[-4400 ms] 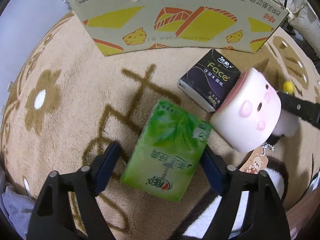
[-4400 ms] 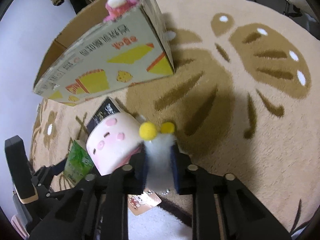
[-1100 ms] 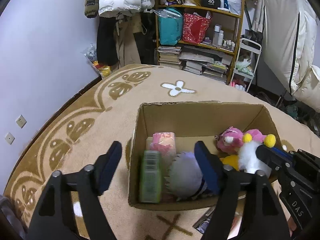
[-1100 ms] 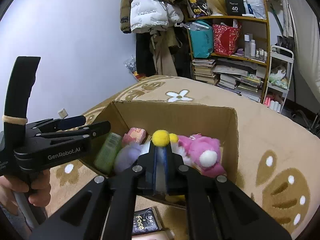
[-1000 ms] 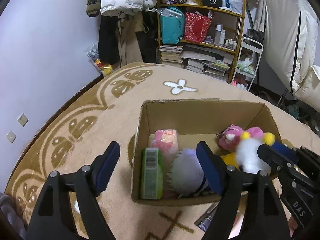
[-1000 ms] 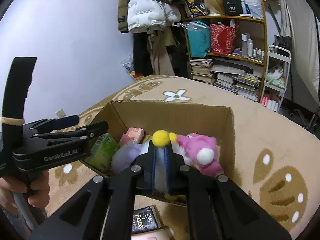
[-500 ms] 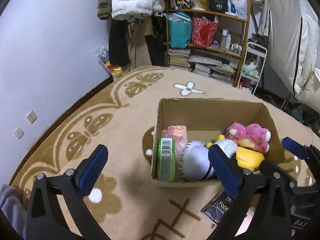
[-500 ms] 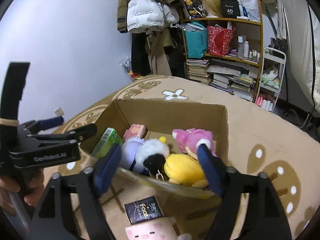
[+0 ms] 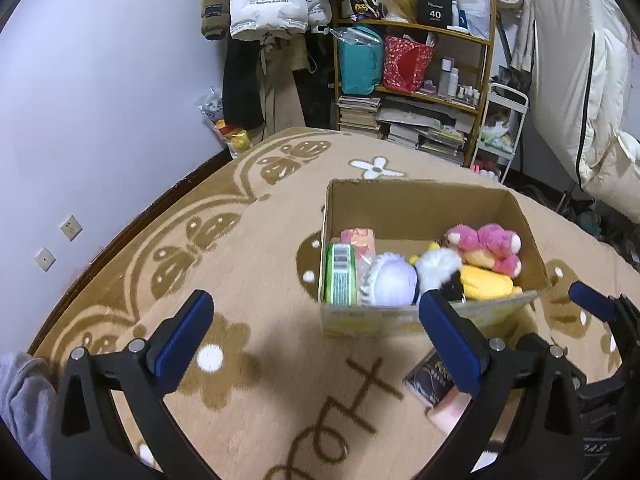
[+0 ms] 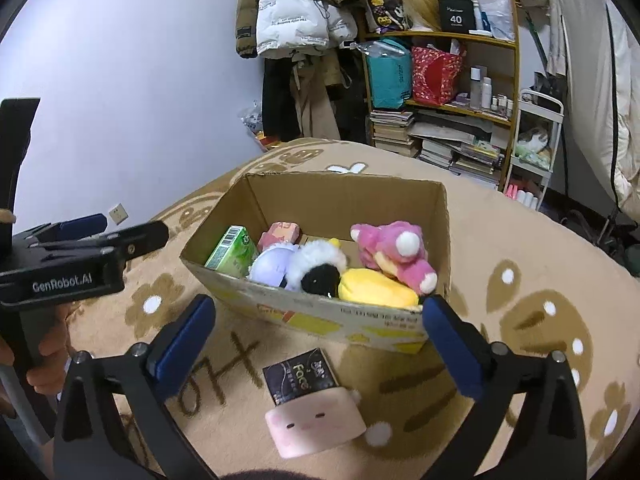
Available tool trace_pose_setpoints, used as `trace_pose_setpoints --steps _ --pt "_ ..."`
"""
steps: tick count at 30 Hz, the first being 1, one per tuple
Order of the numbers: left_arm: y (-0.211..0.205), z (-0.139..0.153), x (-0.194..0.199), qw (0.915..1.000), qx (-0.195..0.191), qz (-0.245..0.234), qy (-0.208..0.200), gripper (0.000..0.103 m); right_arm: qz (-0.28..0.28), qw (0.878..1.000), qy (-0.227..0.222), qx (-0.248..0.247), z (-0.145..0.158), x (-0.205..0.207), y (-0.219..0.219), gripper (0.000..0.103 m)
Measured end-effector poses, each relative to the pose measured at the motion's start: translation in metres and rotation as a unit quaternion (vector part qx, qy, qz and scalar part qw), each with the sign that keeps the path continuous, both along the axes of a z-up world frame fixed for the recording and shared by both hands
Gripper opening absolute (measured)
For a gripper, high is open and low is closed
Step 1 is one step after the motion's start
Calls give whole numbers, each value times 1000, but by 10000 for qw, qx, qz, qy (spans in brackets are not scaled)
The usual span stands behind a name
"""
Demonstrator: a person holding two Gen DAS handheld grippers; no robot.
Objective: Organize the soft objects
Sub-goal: 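Move both open tools down toward the black pack and pink plush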
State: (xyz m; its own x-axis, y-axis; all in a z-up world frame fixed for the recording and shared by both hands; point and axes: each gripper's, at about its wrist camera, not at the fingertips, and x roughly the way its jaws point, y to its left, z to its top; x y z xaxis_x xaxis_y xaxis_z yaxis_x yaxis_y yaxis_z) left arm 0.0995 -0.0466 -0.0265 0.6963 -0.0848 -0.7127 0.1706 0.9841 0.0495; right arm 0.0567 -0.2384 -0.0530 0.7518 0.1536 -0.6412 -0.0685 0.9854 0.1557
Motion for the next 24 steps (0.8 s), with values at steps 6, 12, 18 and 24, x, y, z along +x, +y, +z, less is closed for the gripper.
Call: trace_pose_setpoints --steps 6,12,18,24 --pt "1 -6 -18 9997 44 -71 216 102 -85 9999 5 57 2 -15 2 103" --pt "2 -13 -32 9993 106 -82 335 102 -222 9996 103 105 1 -28 0 103" --pt "0 -22 -36 9986 140 -111 498 102 -475 9984 259 151 -1 -36 -8 103" --pt "-7 -36 -34 9972 273 -193 676 102 -590 9964 540 268 -11 -34 -16 103"
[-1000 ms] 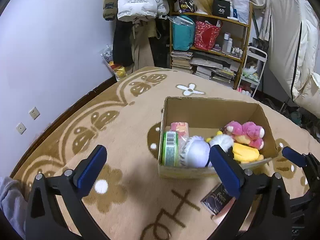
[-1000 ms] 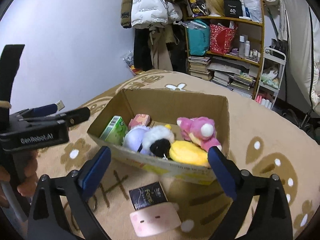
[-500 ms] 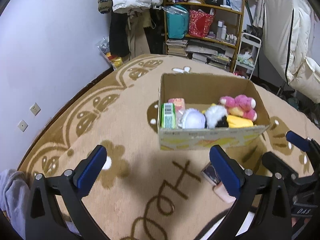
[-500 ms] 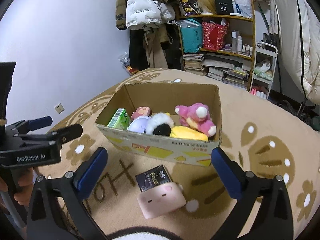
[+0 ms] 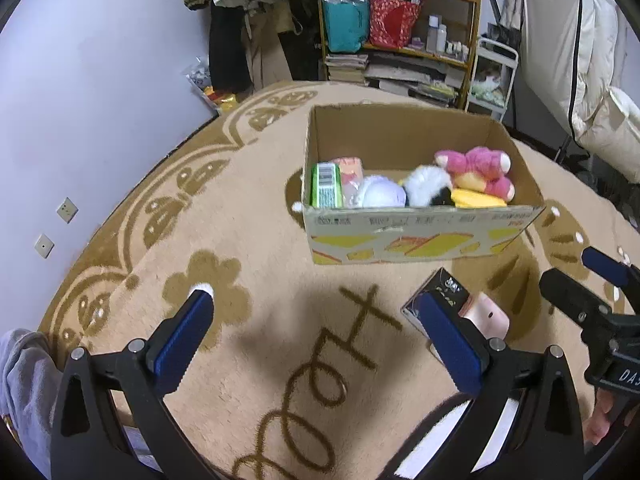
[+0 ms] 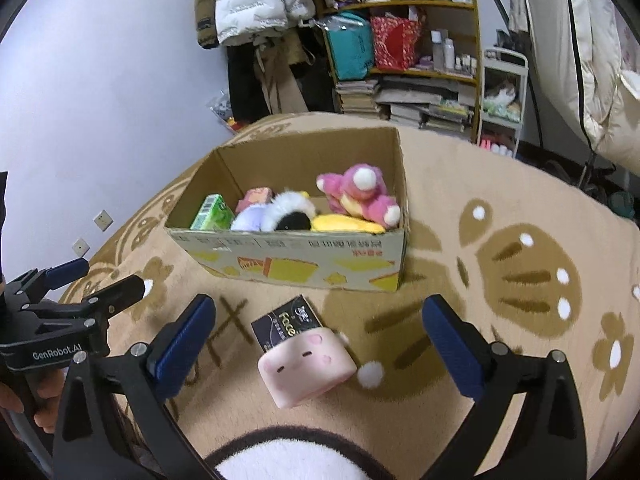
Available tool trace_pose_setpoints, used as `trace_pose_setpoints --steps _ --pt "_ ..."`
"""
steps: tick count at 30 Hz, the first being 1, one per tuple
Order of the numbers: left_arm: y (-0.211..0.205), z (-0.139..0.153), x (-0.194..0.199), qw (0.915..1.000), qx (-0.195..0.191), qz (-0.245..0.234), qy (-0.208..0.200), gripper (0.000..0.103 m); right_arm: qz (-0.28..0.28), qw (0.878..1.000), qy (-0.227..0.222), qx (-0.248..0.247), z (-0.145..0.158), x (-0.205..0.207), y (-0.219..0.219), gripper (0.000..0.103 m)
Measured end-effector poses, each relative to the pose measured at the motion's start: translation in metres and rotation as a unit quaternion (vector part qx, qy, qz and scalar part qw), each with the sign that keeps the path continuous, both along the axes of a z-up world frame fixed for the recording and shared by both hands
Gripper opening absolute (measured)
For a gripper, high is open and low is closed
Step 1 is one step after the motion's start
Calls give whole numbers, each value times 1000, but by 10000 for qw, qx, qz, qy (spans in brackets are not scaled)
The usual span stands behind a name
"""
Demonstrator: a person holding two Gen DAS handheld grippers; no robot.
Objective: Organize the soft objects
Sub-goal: 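Move both open tools down toward the black pack and pink plush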
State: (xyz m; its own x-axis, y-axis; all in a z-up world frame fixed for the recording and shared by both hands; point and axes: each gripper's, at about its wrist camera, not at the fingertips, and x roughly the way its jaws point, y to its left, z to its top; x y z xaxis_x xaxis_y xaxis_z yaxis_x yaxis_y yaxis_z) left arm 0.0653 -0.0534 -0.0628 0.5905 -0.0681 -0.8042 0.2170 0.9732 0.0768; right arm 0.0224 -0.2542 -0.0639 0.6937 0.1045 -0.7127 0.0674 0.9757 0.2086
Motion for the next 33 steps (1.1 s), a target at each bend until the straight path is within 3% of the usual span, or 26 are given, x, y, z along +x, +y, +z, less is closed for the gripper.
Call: trace_pose_setpoints --steps 12,24,33 --pt "-14 -31 6 9992 139 -117 346 102 -131 9985 445 291 -24 10 -8 97" --pt "-26 -63 17 9962 400 -228 743 102 -92 9889 1290 737 -68 29 -7 93" --pt "-23 -81 23 9951 284 -175 928 102 -97 9820 1621 963 -88 40 -7 93"
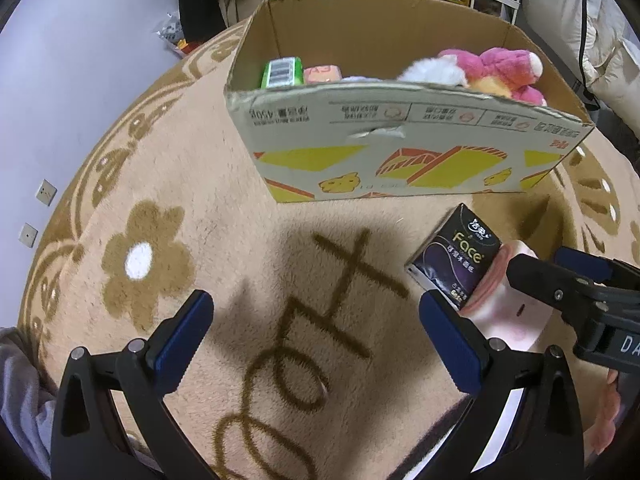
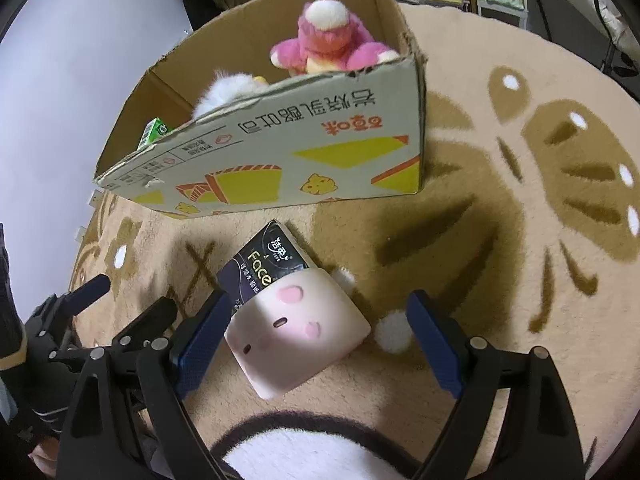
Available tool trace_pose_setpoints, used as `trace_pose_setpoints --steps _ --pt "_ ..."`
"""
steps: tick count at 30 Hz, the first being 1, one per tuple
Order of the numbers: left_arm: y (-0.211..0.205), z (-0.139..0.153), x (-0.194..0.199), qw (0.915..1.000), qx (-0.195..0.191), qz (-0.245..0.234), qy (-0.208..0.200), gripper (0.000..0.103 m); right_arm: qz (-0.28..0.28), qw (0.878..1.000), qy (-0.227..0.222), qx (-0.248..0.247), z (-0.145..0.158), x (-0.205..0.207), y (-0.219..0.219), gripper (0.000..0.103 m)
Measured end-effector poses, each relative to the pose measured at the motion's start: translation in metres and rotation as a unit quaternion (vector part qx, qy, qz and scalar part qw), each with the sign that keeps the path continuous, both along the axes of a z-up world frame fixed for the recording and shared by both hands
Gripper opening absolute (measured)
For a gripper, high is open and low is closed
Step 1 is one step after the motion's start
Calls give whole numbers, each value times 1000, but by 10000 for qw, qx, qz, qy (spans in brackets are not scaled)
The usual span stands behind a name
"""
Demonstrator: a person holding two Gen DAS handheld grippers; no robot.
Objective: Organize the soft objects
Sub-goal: 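Grasp the black Face tissue pack with the left tool while the right tool grasps the pink marshmallow plush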
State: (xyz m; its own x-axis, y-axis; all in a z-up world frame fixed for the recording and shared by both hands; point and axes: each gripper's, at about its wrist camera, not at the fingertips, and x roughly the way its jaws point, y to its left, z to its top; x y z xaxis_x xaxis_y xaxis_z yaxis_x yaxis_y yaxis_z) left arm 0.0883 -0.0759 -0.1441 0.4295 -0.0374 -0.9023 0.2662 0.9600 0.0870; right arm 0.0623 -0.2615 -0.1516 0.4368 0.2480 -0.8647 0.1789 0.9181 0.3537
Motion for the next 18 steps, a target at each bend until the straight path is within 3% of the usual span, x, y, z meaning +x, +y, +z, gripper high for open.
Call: trace_pose_setpoints --steps 2,5,7,10,18 --pt "0 -4 2 10000 -41 9 33 102 11 10000 41 -9 -2 2 1 93" --pt "0 -6 3 9999 -118 -1 57 102 59 9999 134 48 -7 4 3 77" --pt "-1 -7 4 9998 -193 -34 68 102 37 9993 170 324 -10 4 2 61" --pt "-5 -9 5 9995 -286 -138 89 102 33 9991 178 372 -10 5 3 47" --pt "-33 -13 6 9974 -240 -654 180 102 -21 9997 -69 -220 9 0 -4 39"
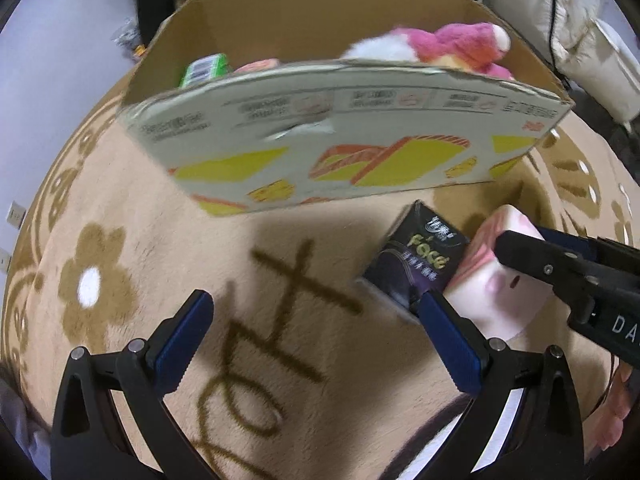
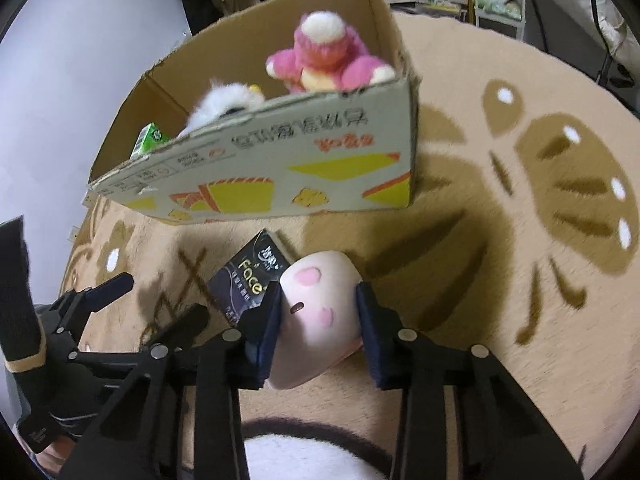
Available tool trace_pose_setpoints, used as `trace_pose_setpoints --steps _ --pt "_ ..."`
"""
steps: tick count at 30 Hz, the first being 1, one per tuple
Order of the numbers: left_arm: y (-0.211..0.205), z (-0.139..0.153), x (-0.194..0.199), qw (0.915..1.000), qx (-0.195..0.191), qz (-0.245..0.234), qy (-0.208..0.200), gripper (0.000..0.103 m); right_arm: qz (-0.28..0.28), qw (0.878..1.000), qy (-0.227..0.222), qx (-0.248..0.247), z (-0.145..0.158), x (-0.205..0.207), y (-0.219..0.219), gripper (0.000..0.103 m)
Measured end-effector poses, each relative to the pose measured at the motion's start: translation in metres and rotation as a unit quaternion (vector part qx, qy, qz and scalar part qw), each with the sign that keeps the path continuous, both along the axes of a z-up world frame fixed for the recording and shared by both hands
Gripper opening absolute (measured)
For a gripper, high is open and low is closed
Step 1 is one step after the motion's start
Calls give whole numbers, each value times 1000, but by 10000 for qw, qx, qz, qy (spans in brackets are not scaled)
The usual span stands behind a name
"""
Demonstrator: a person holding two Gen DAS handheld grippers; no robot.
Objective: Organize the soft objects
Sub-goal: 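Grasp the black Face tissue pack with the left tool while the right tool grasps the pink marshmallow plush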
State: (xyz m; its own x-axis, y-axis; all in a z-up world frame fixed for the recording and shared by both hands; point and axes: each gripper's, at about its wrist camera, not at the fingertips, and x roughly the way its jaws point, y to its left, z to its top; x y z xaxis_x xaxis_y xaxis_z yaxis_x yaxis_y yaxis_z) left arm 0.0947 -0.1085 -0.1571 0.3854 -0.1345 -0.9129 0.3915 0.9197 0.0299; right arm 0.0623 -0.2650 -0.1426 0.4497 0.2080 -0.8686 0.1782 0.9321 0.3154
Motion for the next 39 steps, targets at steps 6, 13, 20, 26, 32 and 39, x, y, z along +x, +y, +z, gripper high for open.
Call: trace_pose_setpoints --steps 6,13,20,26,32,39 --pt "-18 -4 -1 9995 88 -300 -24 102 -10 10000 -45 -66 4 2 -5 39" --pt "-27 -15 3 9996 141 -240 85 102 -14 10000 -67 -63 5 6 -8 39" --pt "-31 -15 11 9996 -54 -279 78 102 15 10000 -55 -22 3 10 -10 39" --pt "-41 -16 18 9992 -44 -378 94 102 39 10000 -40 -14 3 12 -13 39" --pt "-48 -18 10 9985 -116 -513 145 91 25 9998 -103 -159 7 12 -17 39" --pt "-53 -23 12 9990 -1 -430 -93 73 10 9999 -80 -83 5 15 -20 39"
